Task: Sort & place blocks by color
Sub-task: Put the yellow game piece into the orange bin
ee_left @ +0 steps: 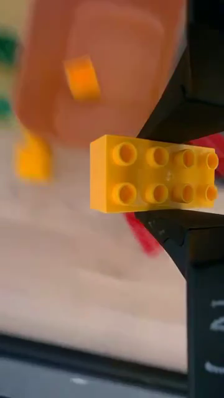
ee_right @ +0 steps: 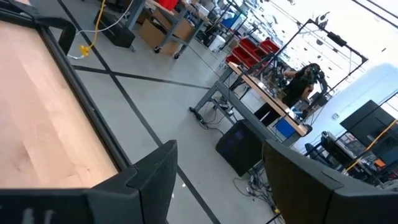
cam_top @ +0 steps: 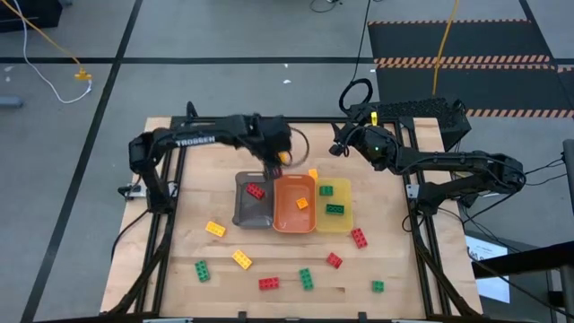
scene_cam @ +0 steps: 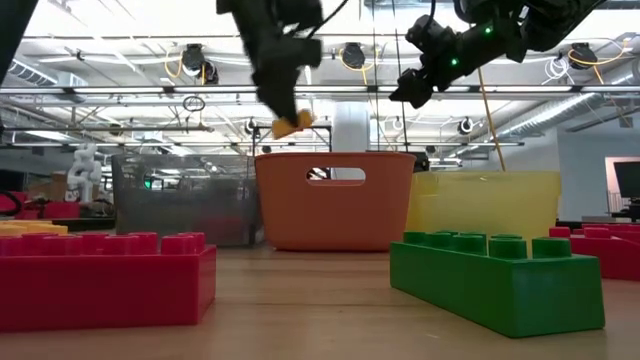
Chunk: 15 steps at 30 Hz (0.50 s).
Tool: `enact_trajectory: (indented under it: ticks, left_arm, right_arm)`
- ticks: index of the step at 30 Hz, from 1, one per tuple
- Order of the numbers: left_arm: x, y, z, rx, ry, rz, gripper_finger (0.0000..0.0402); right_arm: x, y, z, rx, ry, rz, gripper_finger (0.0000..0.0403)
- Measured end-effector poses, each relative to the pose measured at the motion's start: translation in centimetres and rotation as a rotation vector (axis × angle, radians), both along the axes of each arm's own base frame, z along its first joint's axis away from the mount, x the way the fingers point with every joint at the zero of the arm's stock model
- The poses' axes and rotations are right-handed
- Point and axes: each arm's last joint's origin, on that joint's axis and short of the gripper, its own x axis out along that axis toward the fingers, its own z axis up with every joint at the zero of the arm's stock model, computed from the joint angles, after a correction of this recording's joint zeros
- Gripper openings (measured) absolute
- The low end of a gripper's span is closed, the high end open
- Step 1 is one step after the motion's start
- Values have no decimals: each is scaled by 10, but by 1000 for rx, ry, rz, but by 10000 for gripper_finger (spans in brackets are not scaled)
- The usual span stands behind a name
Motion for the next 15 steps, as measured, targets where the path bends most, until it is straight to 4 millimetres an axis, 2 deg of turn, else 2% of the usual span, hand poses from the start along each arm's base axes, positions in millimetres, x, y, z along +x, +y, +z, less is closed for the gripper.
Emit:
enact_trajectory:
  ticks: [3, 6, 15]
  left_arm:
    - [15, -22, -2, -11, -61, -67, 141]
    - [25, -34, -14, -23, -48, -90, 141]
    - [44, -47, -47, -47, 19, -101, 141]
  right_arm:
    - [-2, 1, 3, -5, -13, -2, 226]
    - [-5, 2, 7, -4, -28, -3, 226]
    - [-18, 6, 14, 44, -60, -7, 226]
